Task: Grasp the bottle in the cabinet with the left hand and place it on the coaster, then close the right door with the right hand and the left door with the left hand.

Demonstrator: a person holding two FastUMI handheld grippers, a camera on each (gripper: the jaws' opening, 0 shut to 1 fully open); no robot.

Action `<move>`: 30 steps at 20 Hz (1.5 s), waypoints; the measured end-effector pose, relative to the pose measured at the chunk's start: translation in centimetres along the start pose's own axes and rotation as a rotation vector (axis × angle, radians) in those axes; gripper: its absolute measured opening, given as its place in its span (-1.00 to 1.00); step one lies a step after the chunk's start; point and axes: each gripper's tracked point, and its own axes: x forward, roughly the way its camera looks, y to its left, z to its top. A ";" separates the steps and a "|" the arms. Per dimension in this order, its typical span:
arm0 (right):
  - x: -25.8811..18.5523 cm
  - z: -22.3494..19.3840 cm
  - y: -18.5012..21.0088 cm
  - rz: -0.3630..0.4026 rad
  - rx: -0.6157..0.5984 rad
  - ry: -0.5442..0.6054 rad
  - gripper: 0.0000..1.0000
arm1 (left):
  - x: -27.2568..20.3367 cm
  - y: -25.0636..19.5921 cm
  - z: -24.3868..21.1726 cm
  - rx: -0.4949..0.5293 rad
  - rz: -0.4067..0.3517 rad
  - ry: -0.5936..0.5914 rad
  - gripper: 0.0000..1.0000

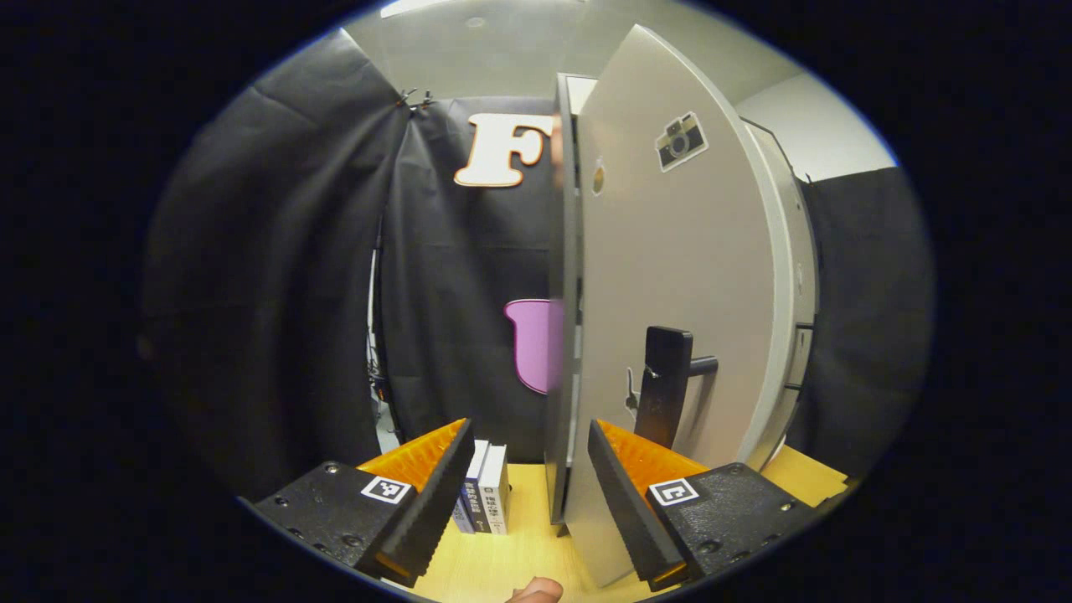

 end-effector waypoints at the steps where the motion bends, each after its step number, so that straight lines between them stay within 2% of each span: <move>1: -0.4 0.2 -0.5 -0.011 0.004 -0.006 0.85 | 0.1 -0.9 0.2 0.008 -0.011 -0.002 0.66; 2: -0.7 0.3 -0.9 -0.018 0.005 -0.013 0.85 | 0.4 -1.8 0.3 0.011 -0.018 -0.001 0.66; 3: -0.9 0.4 -1.2 -0.024 0.003 -0.016 0.85 | 0.5 -2.6 0.3 0.005 -0.019 0.000 0.77; 4: -1.0 0.6 -1.5 -0.030 -0.001 -0.018 0.75 | 0.7 -3.4 0.3 -0.005 -0.025 0.002 0.77; 6: -1.0 0.9 -1.7 -0.036 -0.006 -0.024 0.75 | 0.9 -4.5 0.4 -0.006 -0.036 0.002 0.77; 7: -1.2 1.0 -1.5 -0.035 -0.006 -0.026 0.85 | 1.1 -4.8 0.4 0.004 -0.041 0.003 0.76; 10: -1.2 0.8 -2.0 -0.053 0.000 -0.018 0.85 | 1.2 -5.6 0.5 0.024 -0.043 -0.009 0.76; 11: -1.1 0.9 -2.2 -0.073 -0.001 -0.018 0.85 | 1.3 -5.8 0.6 0.027 -0.041 -0.015 0.70; 12: -1.4 0.9 -2.8 -0.089 -0.004 -0.021 0.85 | 1.4 -5.9 0.6 0.030 -0.040 -0.017 0.76; 13: -1.7 1.0 -2.9 -0.094 -0.008 -0.022 0.75 | 1.4 -6.1 0.6 0.033 -0.043 -0.021 0.77; 14: -1.9 1.1 -2.9 -0.093 -0.013 -0.029 0.85 | 1.6 -6.3 0.6 0.036 -0.052 -0.025 0.77; 19: -1.1 1.6 -2.6 -0.090 -0.009 -0.044 0.85 | 2.0 -7.2 0.7 0.069 -0.073 -0.035 0.77; 22: -1.0 2.1 -2.4 -0.082 -0.029 -0.064 0.85 | 2.4 -8.2 0.9 0.049 -0.079 -0.041 0.77; 26: -0.7 2.0 -2.9 -0.091 -0.028 -0.062 0.85 | 2.6 -11.1 1.8 0.026 -0.139 -0.076 0.73; 30: -1.1 2.3 -2.9 -0.095 -0.034 -0.073 0.85 | 2.8 -12.6 1.9 0.046 -0.150 -0.083 0.84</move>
